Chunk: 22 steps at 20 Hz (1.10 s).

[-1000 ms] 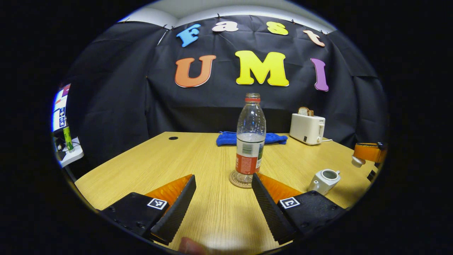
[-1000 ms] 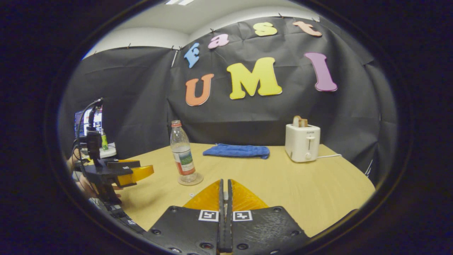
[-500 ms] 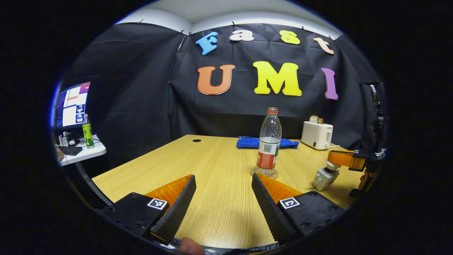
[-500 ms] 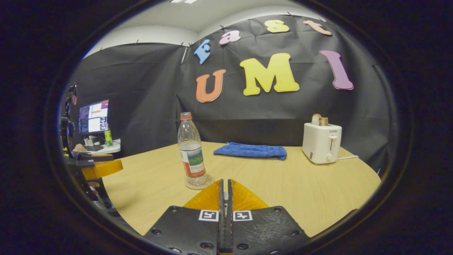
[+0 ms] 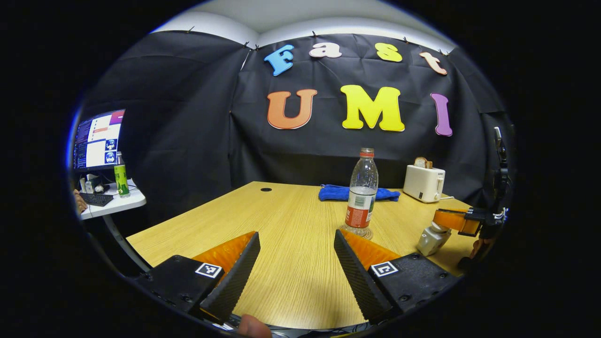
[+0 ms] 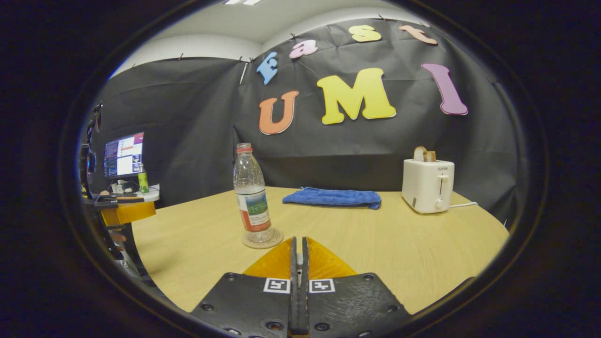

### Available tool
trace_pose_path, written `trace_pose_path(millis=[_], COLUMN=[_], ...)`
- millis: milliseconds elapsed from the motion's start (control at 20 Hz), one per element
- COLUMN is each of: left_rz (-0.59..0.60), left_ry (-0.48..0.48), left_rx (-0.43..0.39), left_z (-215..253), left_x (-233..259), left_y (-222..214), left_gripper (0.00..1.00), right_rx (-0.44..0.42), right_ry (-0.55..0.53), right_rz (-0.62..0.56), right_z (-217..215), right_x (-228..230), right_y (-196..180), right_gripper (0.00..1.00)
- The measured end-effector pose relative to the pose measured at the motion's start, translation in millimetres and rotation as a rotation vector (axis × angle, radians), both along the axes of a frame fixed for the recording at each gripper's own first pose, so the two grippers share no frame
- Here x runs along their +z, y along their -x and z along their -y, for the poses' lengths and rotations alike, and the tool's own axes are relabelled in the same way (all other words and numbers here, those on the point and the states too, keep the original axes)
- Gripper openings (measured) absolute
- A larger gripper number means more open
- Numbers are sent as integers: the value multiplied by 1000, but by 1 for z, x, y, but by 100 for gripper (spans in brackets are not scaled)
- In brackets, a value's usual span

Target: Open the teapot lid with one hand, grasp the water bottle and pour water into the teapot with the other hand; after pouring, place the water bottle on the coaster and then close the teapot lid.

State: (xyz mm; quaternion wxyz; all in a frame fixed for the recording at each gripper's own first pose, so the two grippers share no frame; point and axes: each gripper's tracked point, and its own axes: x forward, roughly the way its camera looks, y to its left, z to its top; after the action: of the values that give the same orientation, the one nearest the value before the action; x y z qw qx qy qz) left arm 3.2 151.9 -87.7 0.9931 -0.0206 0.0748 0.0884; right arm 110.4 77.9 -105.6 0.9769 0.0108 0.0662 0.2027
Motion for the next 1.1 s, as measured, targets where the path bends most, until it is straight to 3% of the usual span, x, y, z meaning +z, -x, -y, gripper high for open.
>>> trace_pose_path(millis=[350, 500, 550, 700, 850, 1100], left_rz=[27, 49, 62, 133, 173, 190], left_ry=[-22, -20, -18, -18, -41, -16], left_rx=[-14, -17, -23, -37, -73, -130], left_z=[12, 23, 28, 48, 74, 112], left_x=[12, 24, 30, 56, 75, 85], left_y=[-1, -3, -3, -4, -5, 1], left_gripper=[99, 99, 99, 99, 99, 98], right_rx=[-19, -29, -26, -52, -131, -229], right_ry=[-9, -23, -41, -96, -76, 29], right_rz=[-1, 3, 15, 60, 115, 219], right_z=[3, 8, 8, 17, 42, 68], right_x=[-7, -4, 4, 32, 59, 101], right_y=[0, 3, 7, 19, 34, 83], right_gripper=[0, 11, 16, 60, 93, 94])
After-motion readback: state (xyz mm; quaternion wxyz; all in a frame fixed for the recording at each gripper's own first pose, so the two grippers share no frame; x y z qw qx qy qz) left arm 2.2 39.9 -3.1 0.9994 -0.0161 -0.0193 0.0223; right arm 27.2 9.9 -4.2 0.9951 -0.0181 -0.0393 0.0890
